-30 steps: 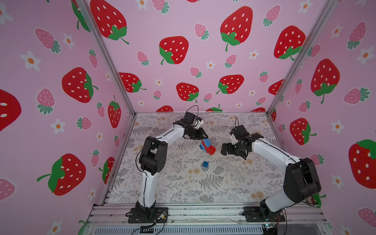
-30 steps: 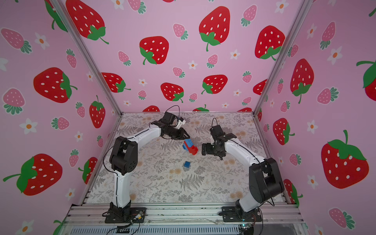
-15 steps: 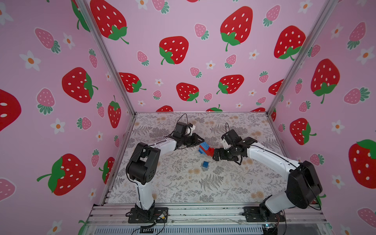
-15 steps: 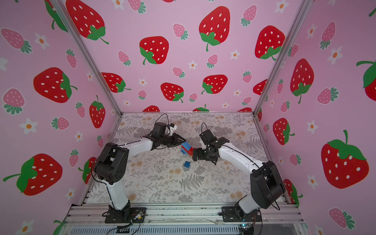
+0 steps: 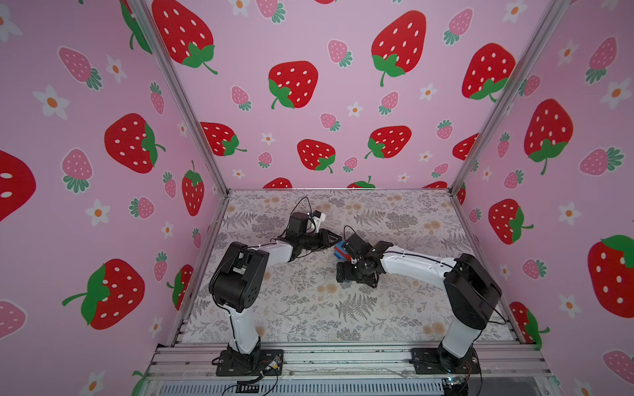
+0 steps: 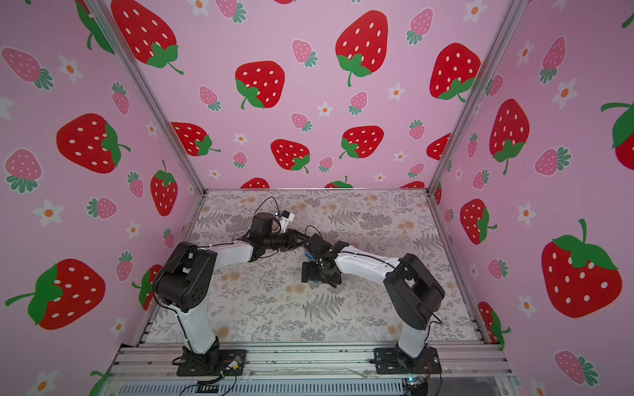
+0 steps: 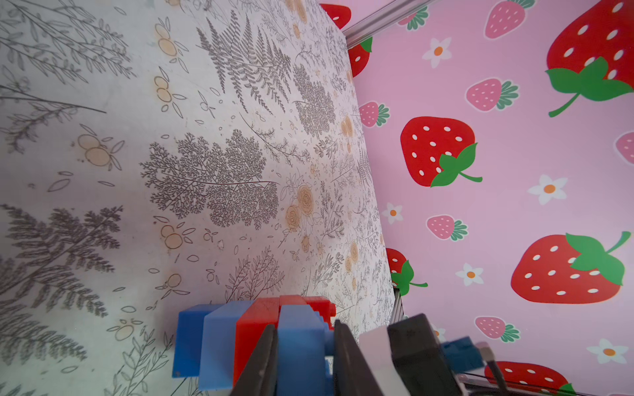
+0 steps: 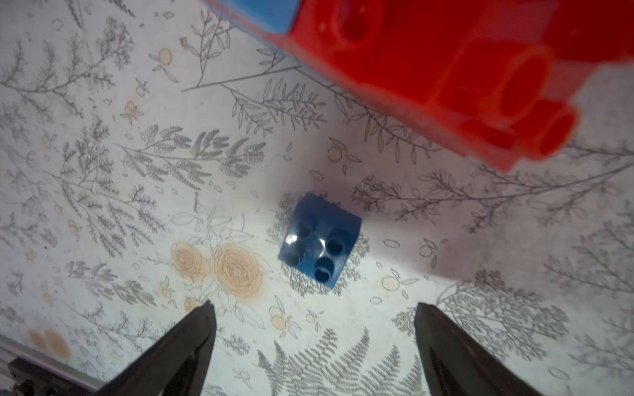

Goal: Assemble a heart with lego
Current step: Pick up the lego brick from the center of the board.

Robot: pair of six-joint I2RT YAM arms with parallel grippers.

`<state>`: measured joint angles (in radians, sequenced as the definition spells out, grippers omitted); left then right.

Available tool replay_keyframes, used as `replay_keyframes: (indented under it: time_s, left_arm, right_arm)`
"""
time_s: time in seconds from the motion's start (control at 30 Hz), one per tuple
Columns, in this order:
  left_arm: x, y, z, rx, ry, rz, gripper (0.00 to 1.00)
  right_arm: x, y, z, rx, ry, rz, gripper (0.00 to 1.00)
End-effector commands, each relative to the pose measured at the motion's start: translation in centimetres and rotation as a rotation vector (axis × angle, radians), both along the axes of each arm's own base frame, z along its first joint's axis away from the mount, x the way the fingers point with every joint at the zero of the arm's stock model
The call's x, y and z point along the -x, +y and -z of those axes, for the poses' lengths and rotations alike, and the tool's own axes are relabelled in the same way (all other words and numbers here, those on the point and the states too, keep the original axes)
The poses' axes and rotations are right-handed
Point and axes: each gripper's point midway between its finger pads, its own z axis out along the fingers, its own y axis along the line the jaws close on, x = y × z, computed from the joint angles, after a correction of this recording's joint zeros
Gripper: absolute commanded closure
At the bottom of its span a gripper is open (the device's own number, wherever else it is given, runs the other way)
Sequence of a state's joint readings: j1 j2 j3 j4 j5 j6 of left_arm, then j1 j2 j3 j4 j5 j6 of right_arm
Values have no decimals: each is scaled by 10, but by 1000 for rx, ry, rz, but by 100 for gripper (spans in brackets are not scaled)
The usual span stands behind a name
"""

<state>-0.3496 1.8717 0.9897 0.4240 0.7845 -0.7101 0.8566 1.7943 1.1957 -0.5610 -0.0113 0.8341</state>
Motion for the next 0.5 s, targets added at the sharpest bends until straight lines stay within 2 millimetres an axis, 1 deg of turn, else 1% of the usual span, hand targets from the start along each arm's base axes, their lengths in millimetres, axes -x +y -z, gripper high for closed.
replay_keyframes:
  time_s: [0.0, 0.13, 0.23, 0.33, 0.47]
  left_arm:
    - [3, 20, 26, -12, 71, -53, 74]
    - [6, 25, 34, -20, 79, -60, 74]
    - [7, 30, 42, -34, 92, -70, 74]
    - [8, 32, 45, -16, 100, -74, 74]
    - [10, 35, 54, -20, 119, -83, 73]
  right_arm:
    - [-15, 4, -6, 6, -56, 70, 18]
    - [-14, 5, 3, 46, -40, 64, 27]
    - [-15, 2, 11, 76, -38, 76, 38]
    - [-16, 3, 15, 82, -33, 73, 41]
    - [-15, 6, 20, 81, -20, 73, 47]
